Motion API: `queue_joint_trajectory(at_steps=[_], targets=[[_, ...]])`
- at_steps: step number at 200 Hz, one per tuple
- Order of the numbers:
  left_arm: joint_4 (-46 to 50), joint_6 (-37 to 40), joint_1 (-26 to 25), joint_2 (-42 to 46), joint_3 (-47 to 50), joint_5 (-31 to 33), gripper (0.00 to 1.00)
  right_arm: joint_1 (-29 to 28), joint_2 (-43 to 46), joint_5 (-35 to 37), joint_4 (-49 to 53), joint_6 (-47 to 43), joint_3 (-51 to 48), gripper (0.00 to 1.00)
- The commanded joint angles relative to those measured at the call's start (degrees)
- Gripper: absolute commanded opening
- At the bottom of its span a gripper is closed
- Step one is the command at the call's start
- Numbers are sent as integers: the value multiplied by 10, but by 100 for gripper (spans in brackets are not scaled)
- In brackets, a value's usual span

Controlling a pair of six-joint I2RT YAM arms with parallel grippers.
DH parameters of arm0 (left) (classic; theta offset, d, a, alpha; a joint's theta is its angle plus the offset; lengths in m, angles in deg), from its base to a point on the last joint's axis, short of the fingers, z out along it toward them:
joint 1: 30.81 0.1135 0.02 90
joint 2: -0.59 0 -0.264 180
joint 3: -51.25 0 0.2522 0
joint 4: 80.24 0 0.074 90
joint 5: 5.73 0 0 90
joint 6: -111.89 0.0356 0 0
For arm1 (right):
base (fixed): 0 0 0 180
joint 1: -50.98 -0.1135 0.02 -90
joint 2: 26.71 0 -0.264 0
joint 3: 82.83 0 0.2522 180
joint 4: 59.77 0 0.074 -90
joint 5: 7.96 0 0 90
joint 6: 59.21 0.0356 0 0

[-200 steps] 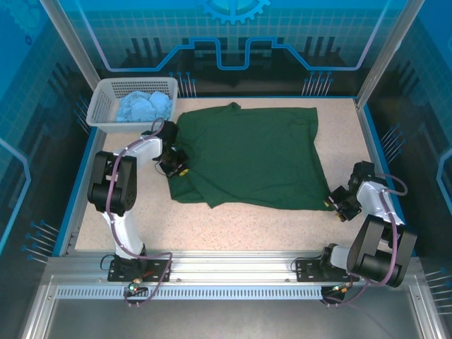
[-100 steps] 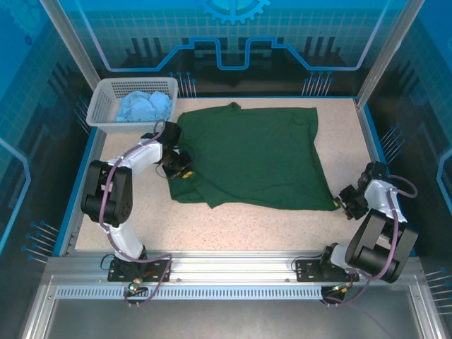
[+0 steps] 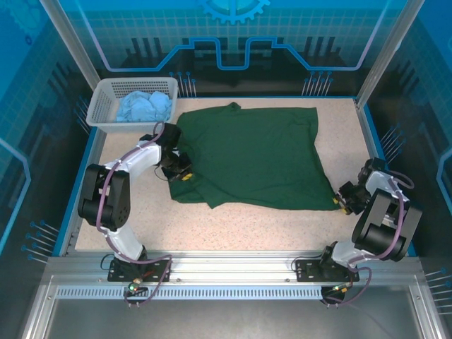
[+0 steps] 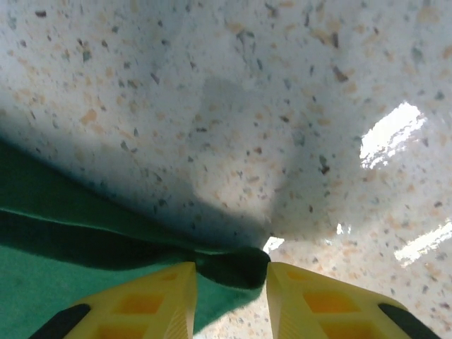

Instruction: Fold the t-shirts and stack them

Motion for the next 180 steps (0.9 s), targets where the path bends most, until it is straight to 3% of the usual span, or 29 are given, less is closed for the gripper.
queue_joint_trajectory(at_steps=[1,37,64,135,180], targets=[[15,-3,-1,11,4,-16,0,6,-24,-19,-11,-7,15,32],[25,2,-1,12,-4,-15,0,-3,-47,-17,-13,1,30,26],[32,5,-1,19,-7,-10,0,-2,-49,1,-5,4,36,15],[59,14,-2,48,-11,5,0,-2,-48,6,5,18,41,0],[84,21,-4,83,0,16,0,-1,-34,-16,5,27,24,0]])
